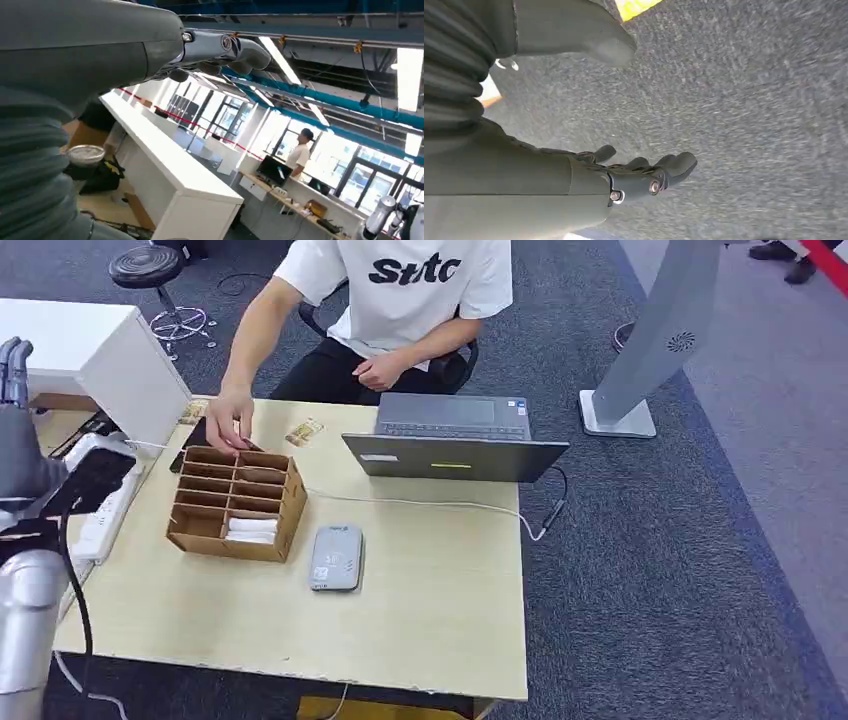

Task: Pass the card to the sensor for recognition and then transmit it.

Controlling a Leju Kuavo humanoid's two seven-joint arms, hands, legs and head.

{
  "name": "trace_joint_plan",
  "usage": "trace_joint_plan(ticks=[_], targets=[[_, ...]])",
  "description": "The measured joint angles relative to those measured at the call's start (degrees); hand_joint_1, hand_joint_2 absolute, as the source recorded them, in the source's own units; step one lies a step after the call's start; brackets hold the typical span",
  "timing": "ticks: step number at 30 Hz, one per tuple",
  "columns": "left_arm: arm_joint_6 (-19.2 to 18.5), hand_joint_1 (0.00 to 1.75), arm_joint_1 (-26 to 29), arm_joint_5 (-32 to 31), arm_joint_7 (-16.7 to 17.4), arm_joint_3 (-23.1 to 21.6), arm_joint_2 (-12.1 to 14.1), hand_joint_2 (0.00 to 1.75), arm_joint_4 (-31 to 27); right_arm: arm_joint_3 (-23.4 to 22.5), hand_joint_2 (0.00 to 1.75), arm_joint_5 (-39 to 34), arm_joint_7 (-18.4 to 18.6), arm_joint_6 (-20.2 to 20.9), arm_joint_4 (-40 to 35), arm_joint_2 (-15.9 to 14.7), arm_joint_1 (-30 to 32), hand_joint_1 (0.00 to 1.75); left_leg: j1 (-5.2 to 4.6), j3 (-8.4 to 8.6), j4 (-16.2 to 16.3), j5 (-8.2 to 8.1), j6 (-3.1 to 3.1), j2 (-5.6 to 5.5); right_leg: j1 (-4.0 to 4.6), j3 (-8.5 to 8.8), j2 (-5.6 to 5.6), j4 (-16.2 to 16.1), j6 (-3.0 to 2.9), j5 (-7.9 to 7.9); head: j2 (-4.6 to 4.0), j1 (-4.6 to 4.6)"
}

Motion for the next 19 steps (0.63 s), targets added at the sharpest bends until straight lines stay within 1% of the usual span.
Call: trace_joint_plan(ticks=[2,5,7,10,13,14,16,18,19], targets=[[1.6,0.0,5.5,1.1,-1.6,2.2,0.0,1.75,-3.4,-0.5,1.75,-1.3,0.0,0.0,0.0,0.1,0.0,0.0,0.01,-0.03,0.0,-0.02,0.02,-0.01,0.0,0.0,-0.01,0.0,0.06,-0.08,0.0,0.0],[3.6,0.0,13.6,4.5,-4.7,6.5,0.0,1.75,-8.7,-2.8,1.75,-3.9,-0.8,-0.1,0.0,0.3,0.0,0.0,0.01,-0.02,0.0,-0.12,0.04,-0.01,0.01,-0.01,-0.01,0.0,0.05,-0.16,0.0,-0.02],[4.2,0.0,18.5,6.5,-6.5,10.0,-0.2,1.75,-11.5,-3.9,1.75,-4.7,-1.6,-0.2,0.0,0.3,0.0,0.0,0.02,-0.03,0.0,-0.14,0.06,-0.01,0.01,-0.01,-0.02,0.0,0.02,-0.2,0.0,0.0],[4.5,0.0,24.4,9.5,-8.3,14.7,-0.7,1.75,-14.6,-5.3,1.75,-5.1,-2.6,-0.3,-0.1,0.3,-0.1,0.0,0.02,-0.03,0.0,-0.2,0.02,-0.02,0.01,0.01,-0.02,0.0,0.0,-0.24,0.0,0.0],[4.8,0.0,30.3,12.4,-10.5,19.7,-1.7,1.75,-17.7,-6.1,1.75,-5.1,-3.2,-0.5,-0.4,0.3,-0.1,0.0,0.02,-0.04,0.0,-0.22,0.04,-0.01,0.01,0.02,-0.02,0.0,-0.01,-0.25,0.0,-0.02],[4.7,0.0,32.2,13.7,-11.4,21.4,-2.2,1.75,-18.7,-6.4,1.75,-5.1,-3.5,-0.6,-0.5,0.3,-0.1,0.0,0.02,-0.03,0.0,-0.25,0.03,-0.01,0.01,0.02,-0.02,0.0,0.01,-0.27,0.0,0.0],[3.8,0.0,35.6,17.0,-13.7,25.5,-4.2,1.75,-20.8,-6.9,1.75,-5.0,-3.6,-0.9,-0.6,0.3,-0.1,0.0,0.01,-0.02,0.0,-0.28,0.03,-0.02,0.01,0.04,-0.02,0.0,0.02,-0.29,0.0,-0.02],[2.2,0.0,38.4,19.3,-16.1,30.1,-6.7,1.75,-22.1,-7.2,1.75,-4.9,-3.6,-1.2,-0.6,0.3,-0.1,0.0,0.01,-0.03,0.0,-0.31,0.05,-0.02,0.01,0.04,-0.03,0.0,0.04,-0.31,0.0,0.02],[1.7,0.0,39.3,19.8,-17.3,33.8,-8.9,1.75,-22.4,-7.3,1.75,-4.9,-3.6,-1.5,-0.6,0.3,-0.1,0.0,0.01,-0.03,0.0,-0.33,0.07,-0.02,0.01,0.05,-0.03,0.0,0.1,-0.35,0.0,-0.02]])
